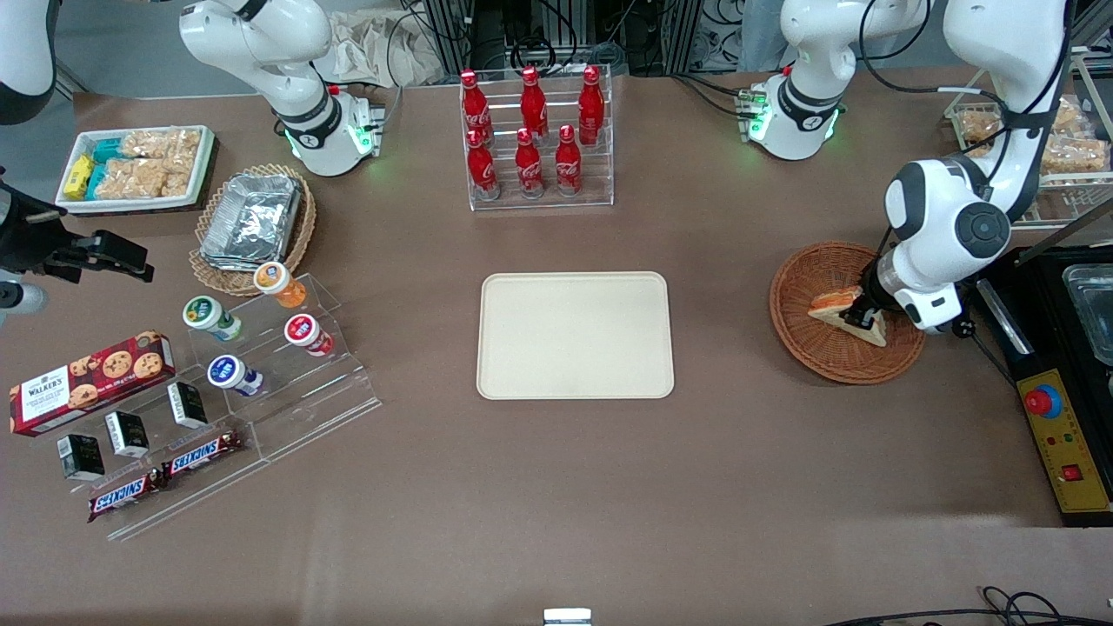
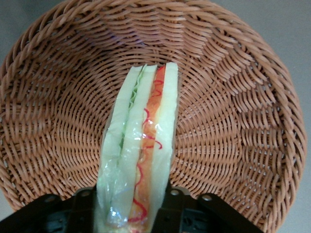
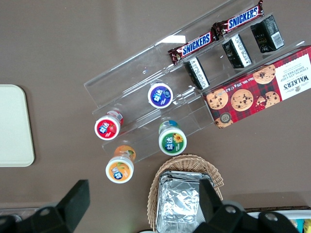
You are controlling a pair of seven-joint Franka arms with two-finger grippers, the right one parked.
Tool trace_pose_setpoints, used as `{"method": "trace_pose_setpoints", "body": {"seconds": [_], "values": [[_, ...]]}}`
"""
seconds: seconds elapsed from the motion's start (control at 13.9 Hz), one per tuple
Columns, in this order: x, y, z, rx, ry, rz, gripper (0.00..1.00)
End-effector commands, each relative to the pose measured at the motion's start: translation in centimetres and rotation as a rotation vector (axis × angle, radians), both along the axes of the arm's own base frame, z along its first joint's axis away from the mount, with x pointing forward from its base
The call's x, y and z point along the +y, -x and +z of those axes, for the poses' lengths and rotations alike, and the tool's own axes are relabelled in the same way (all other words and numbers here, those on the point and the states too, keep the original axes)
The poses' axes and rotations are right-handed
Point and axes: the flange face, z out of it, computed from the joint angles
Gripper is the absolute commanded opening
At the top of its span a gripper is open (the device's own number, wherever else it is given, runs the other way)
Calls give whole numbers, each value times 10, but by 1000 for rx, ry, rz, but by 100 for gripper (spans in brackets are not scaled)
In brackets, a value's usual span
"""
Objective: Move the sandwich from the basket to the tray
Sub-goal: 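Lift the sandwich out of the basket with the left gripper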
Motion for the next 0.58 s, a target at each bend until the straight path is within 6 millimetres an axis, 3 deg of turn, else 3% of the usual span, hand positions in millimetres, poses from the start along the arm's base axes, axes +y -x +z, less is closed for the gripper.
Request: {"method": "trace_pose_setpoints", "body": {"seconds": [0.0, 0.22, 0.5], "values": [[-2, -6, 17, -53, -20, -3, 0], [-17, -16, 68, -74, -29, -94, 0], [-63, -57, 170, 5, -18, -175, 0]]}}
